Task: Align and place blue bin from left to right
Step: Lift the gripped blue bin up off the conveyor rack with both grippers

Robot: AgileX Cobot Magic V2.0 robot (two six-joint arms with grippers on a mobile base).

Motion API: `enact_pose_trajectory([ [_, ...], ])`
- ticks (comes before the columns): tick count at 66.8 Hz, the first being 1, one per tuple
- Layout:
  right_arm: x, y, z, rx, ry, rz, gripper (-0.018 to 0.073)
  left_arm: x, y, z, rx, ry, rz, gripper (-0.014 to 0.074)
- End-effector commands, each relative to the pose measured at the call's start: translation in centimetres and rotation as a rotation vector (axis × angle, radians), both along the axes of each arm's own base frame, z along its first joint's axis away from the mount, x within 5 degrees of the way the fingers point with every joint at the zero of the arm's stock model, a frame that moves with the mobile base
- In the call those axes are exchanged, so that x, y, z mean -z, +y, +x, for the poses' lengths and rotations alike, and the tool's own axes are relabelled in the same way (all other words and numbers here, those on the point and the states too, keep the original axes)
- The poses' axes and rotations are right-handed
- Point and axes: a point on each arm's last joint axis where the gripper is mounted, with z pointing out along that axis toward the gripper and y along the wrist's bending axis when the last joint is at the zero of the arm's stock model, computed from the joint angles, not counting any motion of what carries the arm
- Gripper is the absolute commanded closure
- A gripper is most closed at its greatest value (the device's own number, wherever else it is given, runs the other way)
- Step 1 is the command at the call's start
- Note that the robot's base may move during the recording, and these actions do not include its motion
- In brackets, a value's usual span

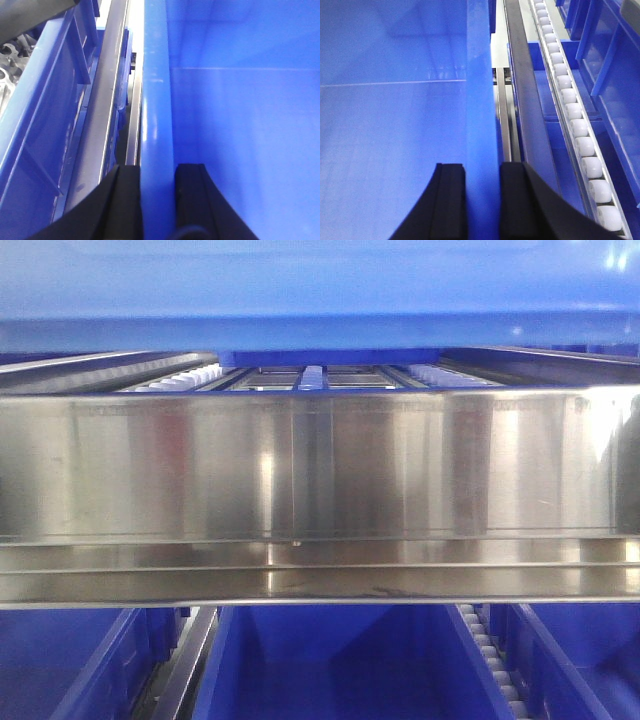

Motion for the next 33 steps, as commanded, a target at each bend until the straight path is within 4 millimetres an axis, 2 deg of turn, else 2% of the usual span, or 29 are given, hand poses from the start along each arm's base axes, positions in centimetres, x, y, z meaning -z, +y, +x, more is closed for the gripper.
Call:
enact_pose_trajectory([
  [1,-1.25,0.03,-0.17,-0.039,-0.091,0.045,0.0637,-1.07,-0.22,-0.12,0.041,-0.085,-0.035,0.0707],
  [33,-1.31,0.09,-0.16,-0.044,-0.098,0.050,0.0637,-1.09,-0.20,-0.11,0.039,-0.087,-0.032,0.0707],
])
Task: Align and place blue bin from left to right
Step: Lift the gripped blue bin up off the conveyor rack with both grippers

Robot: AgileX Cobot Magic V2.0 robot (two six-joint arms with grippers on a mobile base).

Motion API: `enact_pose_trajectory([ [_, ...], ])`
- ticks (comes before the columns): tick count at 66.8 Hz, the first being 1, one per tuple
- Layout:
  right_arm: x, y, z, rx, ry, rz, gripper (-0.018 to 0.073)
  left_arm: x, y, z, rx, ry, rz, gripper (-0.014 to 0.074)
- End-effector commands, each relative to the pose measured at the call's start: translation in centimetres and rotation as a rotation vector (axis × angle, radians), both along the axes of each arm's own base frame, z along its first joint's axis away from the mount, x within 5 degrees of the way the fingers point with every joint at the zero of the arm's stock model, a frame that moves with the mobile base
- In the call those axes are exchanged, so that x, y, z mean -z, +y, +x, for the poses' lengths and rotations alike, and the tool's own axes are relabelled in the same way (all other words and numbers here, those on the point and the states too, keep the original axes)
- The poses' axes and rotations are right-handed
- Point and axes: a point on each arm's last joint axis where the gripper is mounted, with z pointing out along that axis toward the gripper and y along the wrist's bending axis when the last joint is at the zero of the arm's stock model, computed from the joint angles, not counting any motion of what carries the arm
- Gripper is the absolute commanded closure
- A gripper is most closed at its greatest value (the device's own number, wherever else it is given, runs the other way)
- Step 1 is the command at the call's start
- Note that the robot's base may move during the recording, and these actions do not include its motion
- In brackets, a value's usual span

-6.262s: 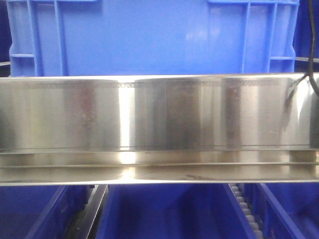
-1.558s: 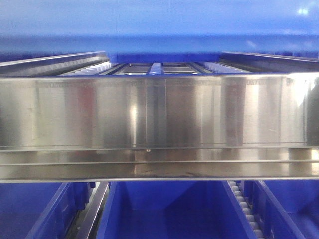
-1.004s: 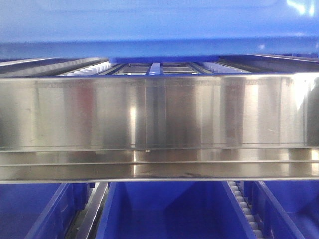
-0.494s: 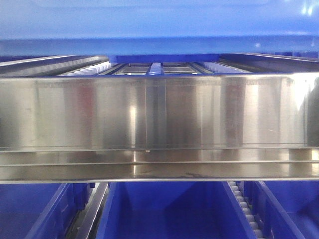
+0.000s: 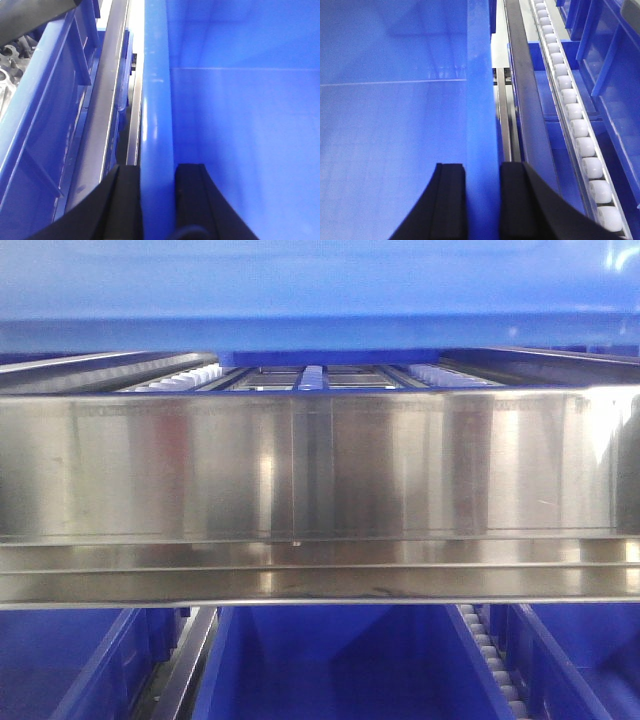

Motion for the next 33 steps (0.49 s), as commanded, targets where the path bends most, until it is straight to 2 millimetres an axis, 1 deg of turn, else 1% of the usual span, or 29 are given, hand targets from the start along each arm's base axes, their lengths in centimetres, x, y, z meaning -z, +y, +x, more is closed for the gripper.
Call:
enact_pose_trajectory([
  [1,-1.30,0.08,-0.16,-0.043,-0.096,0.049,0.0637,-1.07,-0.22,-0.12,0.041,-0.084,-0.035,0.0707],
  [33,-1.30,0.08,-0.16,-0.043,-0.096,0.049,0.0637,-1.07,-0.22,-0.12,0.041,-0.084,-0.035,0.0707],
])
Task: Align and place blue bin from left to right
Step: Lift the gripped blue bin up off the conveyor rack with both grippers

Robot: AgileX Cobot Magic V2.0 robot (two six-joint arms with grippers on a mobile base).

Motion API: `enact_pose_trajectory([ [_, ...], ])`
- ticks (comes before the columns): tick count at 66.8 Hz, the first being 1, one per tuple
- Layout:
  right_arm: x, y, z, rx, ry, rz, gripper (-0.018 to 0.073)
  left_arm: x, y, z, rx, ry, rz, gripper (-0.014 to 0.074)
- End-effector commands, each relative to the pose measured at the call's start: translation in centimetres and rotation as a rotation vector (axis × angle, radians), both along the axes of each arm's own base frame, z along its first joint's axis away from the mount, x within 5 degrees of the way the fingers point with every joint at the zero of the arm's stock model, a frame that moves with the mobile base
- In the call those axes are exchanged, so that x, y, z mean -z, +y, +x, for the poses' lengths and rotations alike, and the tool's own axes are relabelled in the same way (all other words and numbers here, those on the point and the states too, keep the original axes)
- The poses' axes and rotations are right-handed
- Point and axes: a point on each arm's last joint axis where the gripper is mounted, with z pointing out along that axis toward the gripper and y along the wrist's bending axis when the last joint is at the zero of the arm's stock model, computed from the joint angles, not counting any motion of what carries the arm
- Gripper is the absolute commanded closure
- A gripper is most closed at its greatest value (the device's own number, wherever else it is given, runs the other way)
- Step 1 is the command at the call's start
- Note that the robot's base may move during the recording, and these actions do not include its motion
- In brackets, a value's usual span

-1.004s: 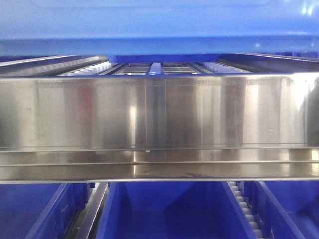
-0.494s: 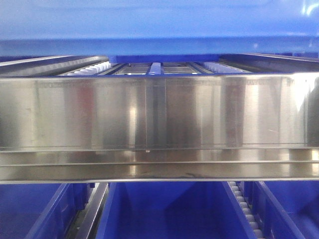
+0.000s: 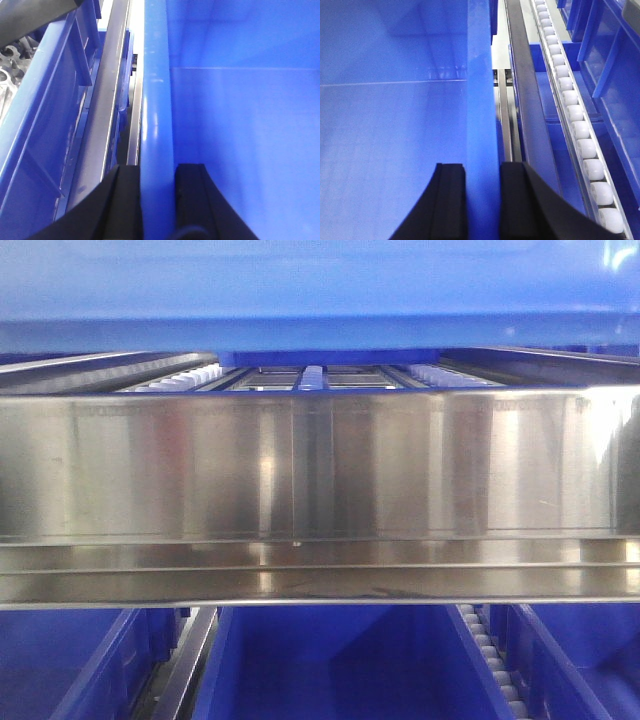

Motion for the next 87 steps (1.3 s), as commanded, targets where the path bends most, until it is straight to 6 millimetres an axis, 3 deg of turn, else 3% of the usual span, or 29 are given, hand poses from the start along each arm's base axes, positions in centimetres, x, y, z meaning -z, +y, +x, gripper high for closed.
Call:
enact_pose_trajectory([
  [1,-1.28,0.05,-0.17,-0.040,-0.094,0.049,0.0637,-1.06,-0.23,-0.13,0.042,-0.083,-0.036,0.0707],
  [87,-1.28,0.05,-0.17,-0.040,-0.094,0.049,0.0637,-1.19,-0.08,-0.05,0.032,-0.099,-0.019,0.0707],
])
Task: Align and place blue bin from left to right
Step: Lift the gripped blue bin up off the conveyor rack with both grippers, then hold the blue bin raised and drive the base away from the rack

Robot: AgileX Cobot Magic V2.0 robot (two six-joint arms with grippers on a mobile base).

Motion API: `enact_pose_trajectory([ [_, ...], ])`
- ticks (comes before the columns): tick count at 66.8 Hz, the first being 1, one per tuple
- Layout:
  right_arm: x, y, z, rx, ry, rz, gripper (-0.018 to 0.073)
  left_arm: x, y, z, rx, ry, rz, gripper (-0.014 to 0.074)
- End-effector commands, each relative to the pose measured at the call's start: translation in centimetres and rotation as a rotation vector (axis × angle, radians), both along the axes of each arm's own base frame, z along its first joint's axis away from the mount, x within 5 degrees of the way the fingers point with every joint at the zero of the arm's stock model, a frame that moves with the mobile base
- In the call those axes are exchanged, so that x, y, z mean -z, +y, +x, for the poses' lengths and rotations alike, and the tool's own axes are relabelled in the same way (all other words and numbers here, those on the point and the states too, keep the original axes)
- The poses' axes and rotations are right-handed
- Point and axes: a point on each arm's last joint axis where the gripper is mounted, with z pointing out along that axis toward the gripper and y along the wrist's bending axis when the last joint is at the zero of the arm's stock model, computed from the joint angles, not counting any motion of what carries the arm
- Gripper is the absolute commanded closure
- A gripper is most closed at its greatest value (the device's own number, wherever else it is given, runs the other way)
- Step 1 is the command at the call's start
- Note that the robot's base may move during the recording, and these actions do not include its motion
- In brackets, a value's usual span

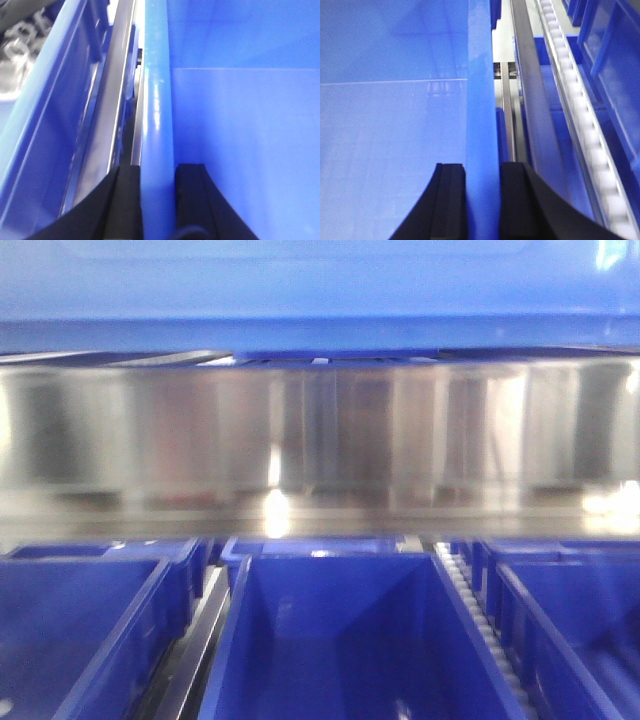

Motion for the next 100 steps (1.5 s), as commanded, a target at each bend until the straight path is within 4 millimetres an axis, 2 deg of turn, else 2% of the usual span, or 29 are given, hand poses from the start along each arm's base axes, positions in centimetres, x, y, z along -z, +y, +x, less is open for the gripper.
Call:
enact_pose_trajectory([
  [1,-1.26,0.03,-0.18,-0.038,-0.091,0.047,0.0637,-1.11,-0.15,-0.10,0.037,-0.090,-0.026,0.0707],
  [100,-1.26,0.03,-0.18,-0.038,-0.091,0.047,0.0637,-1.12,-0.14,-0.10,0.036,-0.091,-0.025,0.0707],
])
